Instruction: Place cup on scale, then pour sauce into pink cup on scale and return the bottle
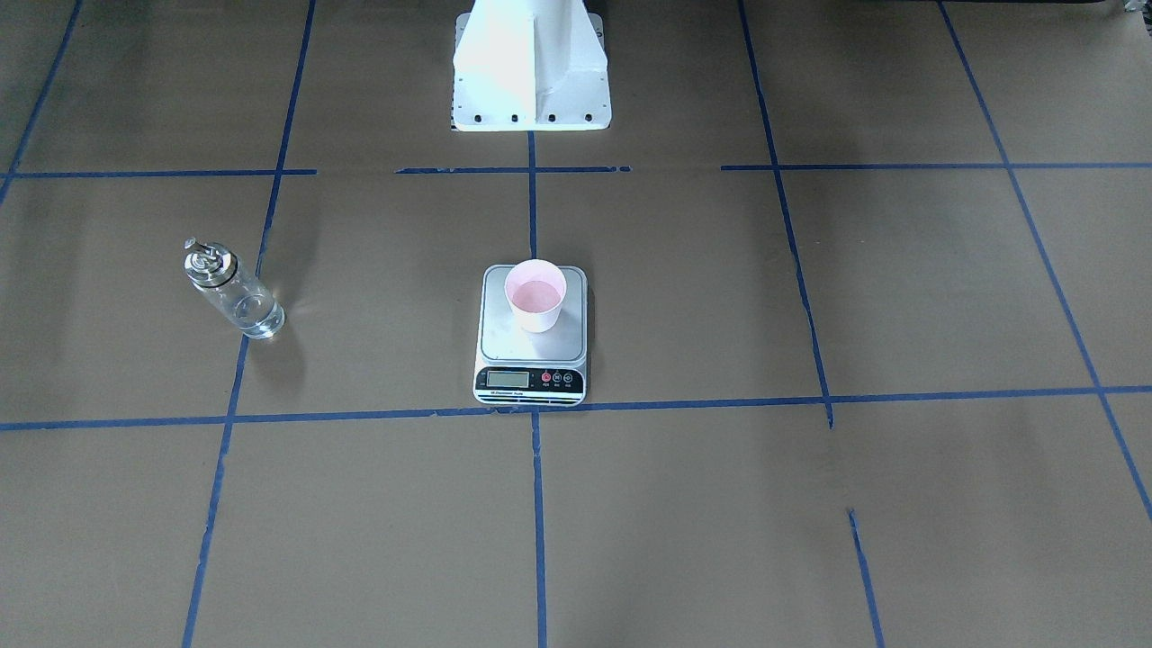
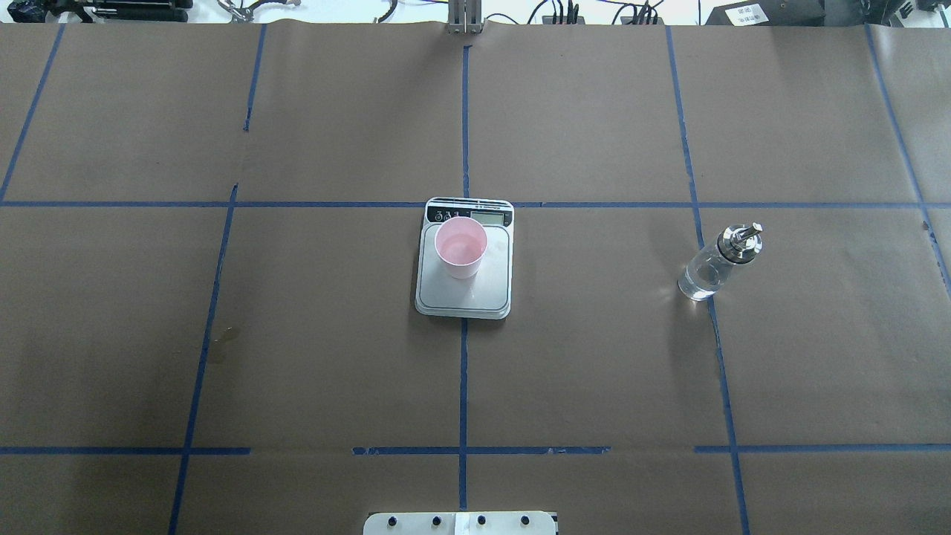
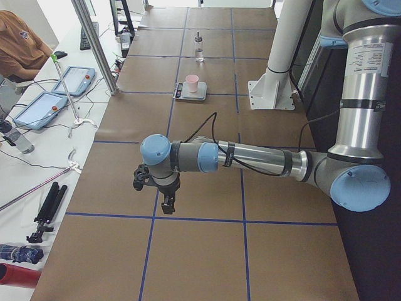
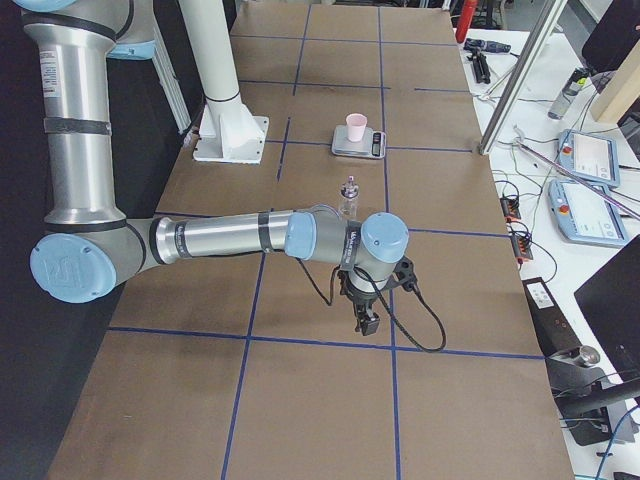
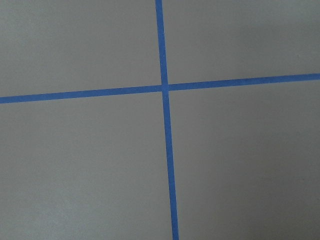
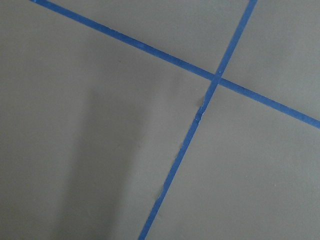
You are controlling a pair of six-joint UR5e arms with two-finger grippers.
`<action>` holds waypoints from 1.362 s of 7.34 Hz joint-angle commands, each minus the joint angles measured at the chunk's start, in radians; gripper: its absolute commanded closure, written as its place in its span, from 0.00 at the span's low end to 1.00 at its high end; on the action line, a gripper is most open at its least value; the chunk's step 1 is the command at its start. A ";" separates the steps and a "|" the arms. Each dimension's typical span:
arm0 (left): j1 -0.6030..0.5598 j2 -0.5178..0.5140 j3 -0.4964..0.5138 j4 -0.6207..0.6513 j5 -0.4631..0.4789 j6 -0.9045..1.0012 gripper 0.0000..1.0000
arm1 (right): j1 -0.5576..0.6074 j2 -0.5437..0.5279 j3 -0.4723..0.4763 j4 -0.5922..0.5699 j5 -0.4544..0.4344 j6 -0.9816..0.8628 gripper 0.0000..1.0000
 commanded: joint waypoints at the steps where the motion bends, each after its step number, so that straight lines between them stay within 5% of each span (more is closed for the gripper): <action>1: 0.000 0.002 -0.046 0.002 -0.004 -0.017 0.00 | 0.001 -0.009 0.038 0.013 0.006 0.069 0.00; 10: 0.000 0.010 -0.062 0.003 -0.004 -0.014 0.00 | -0.001 -0.034 0.088 0.015 0.006 0.112 0.00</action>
